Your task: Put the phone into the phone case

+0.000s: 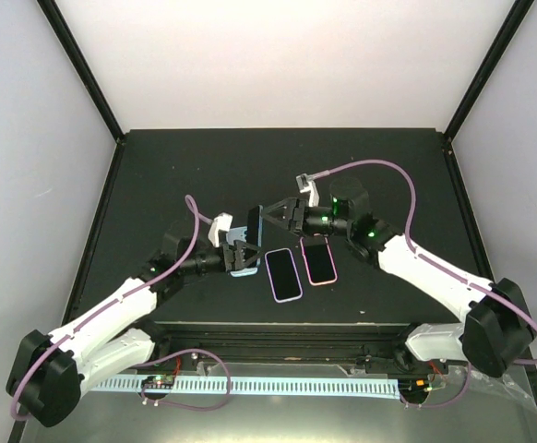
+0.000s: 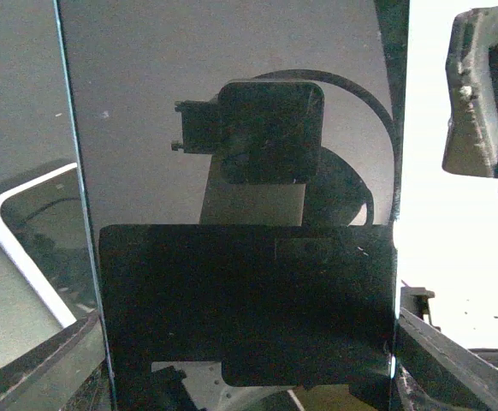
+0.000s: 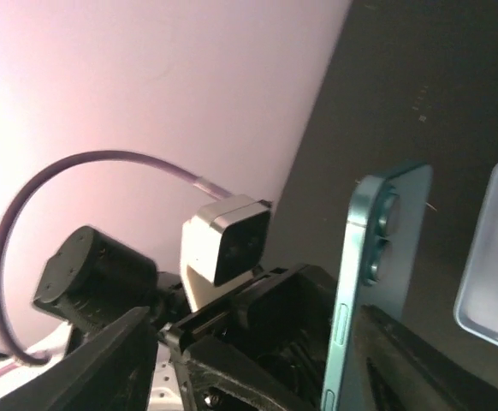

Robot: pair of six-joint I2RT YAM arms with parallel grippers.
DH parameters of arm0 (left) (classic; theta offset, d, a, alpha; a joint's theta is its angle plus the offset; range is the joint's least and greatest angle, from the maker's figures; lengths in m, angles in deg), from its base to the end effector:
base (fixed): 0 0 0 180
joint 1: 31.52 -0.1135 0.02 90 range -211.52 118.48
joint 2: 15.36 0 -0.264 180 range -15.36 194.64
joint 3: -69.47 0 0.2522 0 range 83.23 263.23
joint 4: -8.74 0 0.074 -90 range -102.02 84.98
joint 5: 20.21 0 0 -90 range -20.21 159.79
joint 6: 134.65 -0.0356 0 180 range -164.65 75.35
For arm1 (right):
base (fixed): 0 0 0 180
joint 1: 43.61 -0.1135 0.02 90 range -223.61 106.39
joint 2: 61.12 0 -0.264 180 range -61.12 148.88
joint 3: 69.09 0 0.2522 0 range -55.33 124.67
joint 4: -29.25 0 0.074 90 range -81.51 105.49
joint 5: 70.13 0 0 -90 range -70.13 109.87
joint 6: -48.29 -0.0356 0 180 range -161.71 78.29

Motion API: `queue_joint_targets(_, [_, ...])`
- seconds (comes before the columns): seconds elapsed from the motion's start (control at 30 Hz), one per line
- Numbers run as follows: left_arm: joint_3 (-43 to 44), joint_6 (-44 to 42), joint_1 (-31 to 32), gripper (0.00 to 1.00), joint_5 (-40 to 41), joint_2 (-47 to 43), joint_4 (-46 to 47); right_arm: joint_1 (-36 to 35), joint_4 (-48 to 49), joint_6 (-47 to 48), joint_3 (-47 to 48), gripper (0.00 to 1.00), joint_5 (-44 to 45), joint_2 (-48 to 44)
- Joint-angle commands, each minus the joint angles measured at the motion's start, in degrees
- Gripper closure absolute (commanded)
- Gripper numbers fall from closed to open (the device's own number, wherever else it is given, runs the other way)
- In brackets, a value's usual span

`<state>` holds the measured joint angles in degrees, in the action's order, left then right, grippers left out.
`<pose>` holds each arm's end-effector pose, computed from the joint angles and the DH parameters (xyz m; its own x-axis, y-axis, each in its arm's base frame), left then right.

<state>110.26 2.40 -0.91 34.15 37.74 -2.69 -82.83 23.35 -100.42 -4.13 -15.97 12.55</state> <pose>0.1634 -0.1208 0.2294 -0.8750 -0.1735 -0.4520 0.3411 0.4416 -0.8298 0.2151 0.2024 0.3027 -0.9146 0.1477 -0.3764 -0.3272 0.2764 0.9036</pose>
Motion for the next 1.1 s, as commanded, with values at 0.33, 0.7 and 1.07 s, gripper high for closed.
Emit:
queue_joint_targets(0.33, [3.75,-6.57,0.02,0.50,5.10,-0.33,-5.73,-3.27,-13.18,2.72,4.02,0.63,6.63,6.41])
queue_joint_targets(0.7, [3.99,-6.87,0.06,0.50,5.32,0.07,-6.63,-5.46,-13.81,2.69,7.19,0.65,6.93,11.14])
queue_joint_targets(1.07, [4.85,-7.67,-0.04,0.44,6.26,1.22,-9.19,-5.50,-14.45,3.09,7.25,0.92,9.32,13.03])
